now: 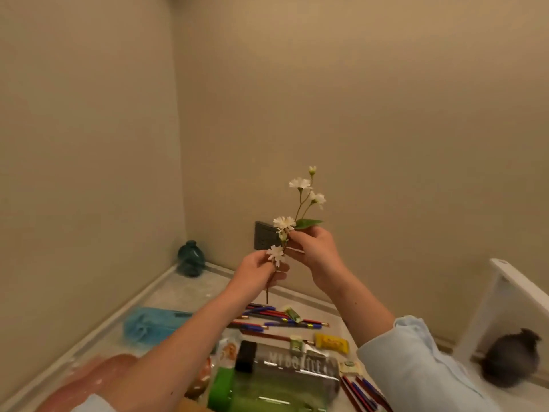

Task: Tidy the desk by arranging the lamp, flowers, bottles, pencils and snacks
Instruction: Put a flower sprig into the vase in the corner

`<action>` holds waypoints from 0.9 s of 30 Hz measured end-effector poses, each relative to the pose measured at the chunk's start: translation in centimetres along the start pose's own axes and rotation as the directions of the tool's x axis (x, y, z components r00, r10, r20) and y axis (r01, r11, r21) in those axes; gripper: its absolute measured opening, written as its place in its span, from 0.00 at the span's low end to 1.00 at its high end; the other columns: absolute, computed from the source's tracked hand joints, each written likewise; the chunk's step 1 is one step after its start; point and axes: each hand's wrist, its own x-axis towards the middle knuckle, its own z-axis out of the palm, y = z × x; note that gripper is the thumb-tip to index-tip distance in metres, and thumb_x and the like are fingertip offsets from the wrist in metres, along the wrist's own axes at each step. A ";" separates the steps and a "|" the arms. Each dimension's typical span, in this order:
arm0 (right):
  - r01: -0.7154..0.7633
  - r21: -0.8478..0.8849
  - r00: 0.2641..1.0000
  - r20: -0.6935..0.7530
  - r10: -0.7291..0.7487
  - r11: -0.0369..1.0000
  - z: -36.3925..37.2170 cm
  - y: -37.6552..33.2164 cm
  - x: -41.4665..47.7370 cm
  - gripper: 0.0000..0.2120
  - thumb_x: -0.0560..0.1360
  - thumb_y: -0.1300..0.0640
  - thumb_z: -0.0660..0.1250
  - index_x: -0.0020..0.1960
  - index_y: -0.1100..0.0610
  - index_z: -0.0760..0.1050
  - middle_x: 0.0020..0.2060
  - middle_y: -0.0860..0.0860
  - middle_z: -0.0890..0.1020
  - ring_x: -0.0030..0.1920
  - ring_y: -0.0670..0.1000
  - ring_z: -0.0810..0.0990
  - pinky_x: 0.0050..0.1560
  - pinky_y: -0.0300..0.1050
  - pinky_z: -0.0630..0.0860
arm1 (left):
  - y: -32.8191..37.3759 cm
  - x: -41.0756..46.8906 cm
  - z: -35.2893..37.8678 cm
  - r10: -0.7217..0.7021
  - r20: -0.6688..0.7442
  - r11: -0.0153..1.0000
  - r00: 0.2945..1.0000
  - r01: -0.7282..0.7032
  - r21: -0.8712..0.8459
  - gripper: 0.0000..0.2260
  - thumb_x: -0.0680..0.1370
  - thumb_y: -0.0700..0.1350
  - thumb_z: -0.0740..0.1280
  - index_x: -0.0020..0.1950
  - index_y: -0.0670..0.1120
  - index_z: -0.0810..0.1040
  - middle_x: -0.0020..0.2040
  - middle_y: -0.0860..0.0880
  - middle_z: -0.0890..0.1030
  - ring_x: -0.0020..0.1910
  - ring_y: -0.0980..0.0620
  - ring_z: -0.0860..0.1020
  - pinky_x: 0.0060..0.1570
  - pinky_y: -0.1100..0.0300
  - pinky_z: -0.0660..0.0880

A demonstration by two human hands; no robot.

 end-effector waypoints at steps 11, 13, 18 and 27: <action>0.072 -0.100 0.996 0.064 -0.066 0.992 14.0 2.1 8.4 0.04 0.76 0.61 0.67 0.47 0.53 0.79 0.41 0.49 0.85 0.42 0.46 0.85 0.40 0.39 0.81 | -1.4 6.6 -15.4 0.084 -0.185 0.979 0.979 -0.046 0.196 0.05 0.75 0.45 0.70 0.43 0.56 0.81 0.43 0.58 0.84 0.46 0.61 0.79 0.45 0.64 0.73; 0.075 -0.123 0.996 0.063 -0.067 0.990 15.9 2.6 10.1 0.04 0.76 0.61 0.67 0.49 0.54 0.80 0.42 0.49 0.86 0.42 0.46 0.85 0.41 0.39 0.81 | -1.9 8.4 -17.6 0.080 -0.205 0.976 0.976 -0.034 0.215 0.05 0.76 0.46 0.69 0.46 0.57 0.80 0.43 0.61 0.82 0.44 0.63 0.77 0.41 0.66 0.70; 0.103 -0.153 0.994 0.045 -0.097 0.983 19.8 3.7 14.5 0.05 0.77 0.61 0.66 0.47 0.52 0.78 0.44 0.50 0.85 0.45 0.48 0.84 0.41 0.38 0.80 | -3.2 13.4 -21.6 0.031 -0.261 0.983 0.965 0.017 0.181 0.10 0.77 0.46 0.68 0.58 0.51 0.80 0.47 0.60 0.79 0.50 0.58 0.76 0.51 0.60 0.70; 0.123 -0.245 0.991 -0.015 -0.131 0.962 22.7 7.4 19.9 0.09 0.75 0.64 0.66 0.43 0.51 0.79 0.43 0.54 0.84 0.47 0.55 0.83 0.47 0.50 0.81 | -7.0 19.2 -24.2 -0.042 -0.274 0.991 0.961 0.075 0.113 0.13 0.80 0.37 0.59 0.61 0.47 0.78 0.52 0.53 0.80 0.51 0.56 0.77 0.56 0.59 0.74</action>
